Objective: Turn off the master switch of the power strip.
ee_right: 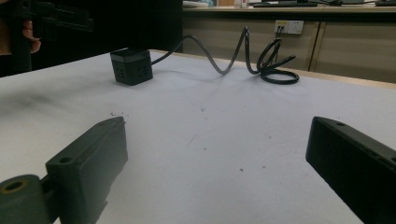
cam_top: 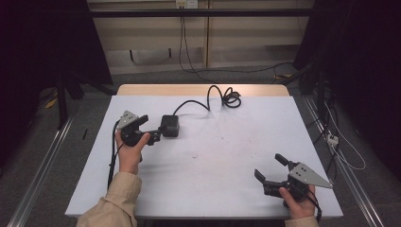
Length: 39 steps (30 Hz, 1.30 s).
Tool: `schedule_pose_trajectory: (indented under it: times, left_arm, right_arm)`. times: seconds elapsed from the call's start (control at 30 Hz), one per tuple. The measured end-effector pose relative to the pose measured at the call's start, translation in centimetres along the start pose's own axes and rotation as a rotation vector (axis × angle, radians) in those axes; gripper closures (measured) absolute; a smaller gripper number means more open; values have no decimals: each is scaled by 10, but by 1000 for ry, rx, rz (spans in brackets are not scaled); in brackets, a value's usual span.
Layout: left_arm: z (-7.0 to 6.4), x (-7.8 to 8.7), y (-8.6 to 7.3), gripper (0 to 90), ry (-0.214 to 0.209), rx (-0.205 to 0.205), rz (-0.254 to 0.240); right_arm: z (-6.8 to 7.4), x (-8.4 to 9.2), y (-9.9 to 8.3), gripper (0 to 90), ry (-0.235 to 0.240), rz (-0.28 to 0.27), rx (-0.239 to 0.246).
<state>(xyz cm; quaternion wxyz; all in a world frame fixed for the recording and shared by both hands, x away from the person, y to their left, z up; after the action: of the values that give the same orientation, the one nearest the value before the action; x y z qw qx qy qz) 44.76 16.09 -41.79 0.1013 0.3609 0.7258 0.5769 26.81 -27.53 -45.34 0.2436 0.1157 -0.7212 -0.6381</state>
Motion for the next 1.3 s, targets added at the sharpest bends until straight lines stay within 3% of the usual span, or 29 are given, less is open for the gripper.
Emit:
schedule_pose_trajectory:
  times: [0.7,1.0,1.3]
  left_arm:
    - [7,-9,-1,109,29,11,-7]
    - [3,-16,8,115,29,-21,8]
    - [4,-21,10,237,36,-43,27]
  right_arm:
    - [-1,1,0,49,0,1,6]
    - [-2,2,0,49,-3,1,1]
    - [-3,2,-1,52,-4,1,4]
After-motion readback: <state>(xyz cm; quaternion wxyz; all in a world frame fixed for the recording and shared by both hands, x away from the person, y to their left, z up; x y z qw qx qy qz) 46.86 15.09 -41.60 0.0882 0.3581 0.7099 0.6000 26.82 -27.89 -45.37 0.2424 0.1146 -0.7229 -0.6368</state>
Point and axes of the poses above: each handheld gripper's, and its own axes: x roughly backward along the jaws, y roughly out of its top, z roughly to its left, the point moved 2 cm from there along -x, roughly forward along the jaws, and after that the axes turned 7 degrees about x, right-handed, at the moved point
